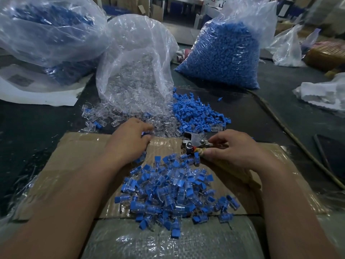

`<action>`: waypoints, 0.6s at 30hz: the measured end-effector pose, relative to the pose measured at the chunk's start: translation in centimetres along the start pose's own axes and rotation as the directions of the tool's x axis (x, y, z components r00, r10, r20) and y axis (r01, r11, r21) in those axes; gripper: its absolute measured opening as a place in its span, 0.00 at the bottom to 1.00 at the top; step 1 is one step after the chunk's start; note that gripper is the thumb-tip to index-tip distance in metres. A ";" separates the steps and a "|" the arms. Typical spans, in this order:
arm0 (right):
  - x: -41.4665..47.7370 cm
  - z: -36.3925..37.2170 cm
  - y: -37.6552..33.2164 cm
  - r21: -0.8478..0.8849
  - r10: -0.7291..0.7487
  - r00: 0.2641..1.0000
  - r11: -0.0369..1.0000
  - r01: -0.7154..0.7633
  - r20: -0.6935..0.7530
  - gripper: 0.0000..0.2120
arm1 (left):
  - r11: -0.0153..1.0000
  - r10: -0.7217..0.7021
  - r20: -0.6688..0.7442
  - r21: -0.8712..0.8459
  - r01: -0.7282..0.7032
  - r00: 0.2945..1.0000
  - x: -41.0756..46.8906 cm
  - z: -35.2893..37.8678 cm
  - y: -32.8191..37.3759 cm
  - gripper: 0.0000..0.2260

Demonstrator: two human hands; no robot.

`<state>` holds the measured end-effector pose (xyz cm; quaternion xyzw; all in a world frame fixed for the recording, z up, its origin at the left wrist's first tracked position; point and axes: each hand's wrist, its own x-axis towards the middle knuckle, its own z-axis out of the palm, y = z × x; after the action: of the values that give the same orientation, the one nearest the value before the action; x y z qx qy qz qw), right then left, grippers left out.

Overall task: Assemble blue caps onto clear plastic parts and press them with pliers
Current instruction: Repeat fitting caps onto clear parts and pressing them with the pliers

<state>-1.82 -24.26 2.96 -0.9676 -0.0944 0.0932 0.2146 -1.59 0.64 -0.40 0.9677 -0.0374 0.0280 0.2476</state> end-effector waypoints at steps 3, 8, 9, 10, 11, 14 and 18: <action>0.1 0.1 0.1 -0.006 0.005 1.000 1.000 -0.005 0.003 0.33 | 1.000 0.023 -0.005 -0.005 -0.023 1.000 -0.2 -0.3 0.3 0.15; 0.2 0.2 0.3 -0.012 0.015 1.000 1.000 -0.015 0.007 0.24 | 0.994 -0.026 -0.065 -0.106 0.019 0.998 -0.3 -0.5 0.5 0.10; 0.2 0.2 0.3 -0.009 0.014 1.000 1.000 -0.014 0.007 0.24 | 0.993 -0.033 -0.071 -0.116 0.025 0.997 -0.3 -0.6 0.5 0.10; 0.2 0.2 0.4 -0.006 0.014 1.000 1.000 -0.014 0.008 0.23 | 0.991 -0.038 -0.076 -0.127 0.028 0.996 -0.3 -0.6 0.5 0.10; 0.2 0.2 0.4 -0.004 0.016 1.000 1.000 -0.016 0.010 0.23 | 0.990 -0.039 -0.084 -0.137 0.028 0.996 -0.3 -0.6 0.5 0.10; 0.2 0.2 0.5 0.002 0.020 1.000 1.000 -0.020 0.014 0.23 | 0.986 -0.034 -0.134 -0.165 0.011 0.990 -0.4 -0.5 0.6 0.11; 0.2 0.3 0.6 0.017 0.013 1.000 1.000 -0.014 0.025 0.23 | 0.941 -0.083 -0.171 -0.337 0.021 0.982 -0.7 -0.7 0.9 0.10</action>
<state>-1.60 -24.64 2.46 -0.9652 -0.0897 0.1077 0.2209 -2.43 0.19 0.61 0.9057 0.0070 0.1036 0.4110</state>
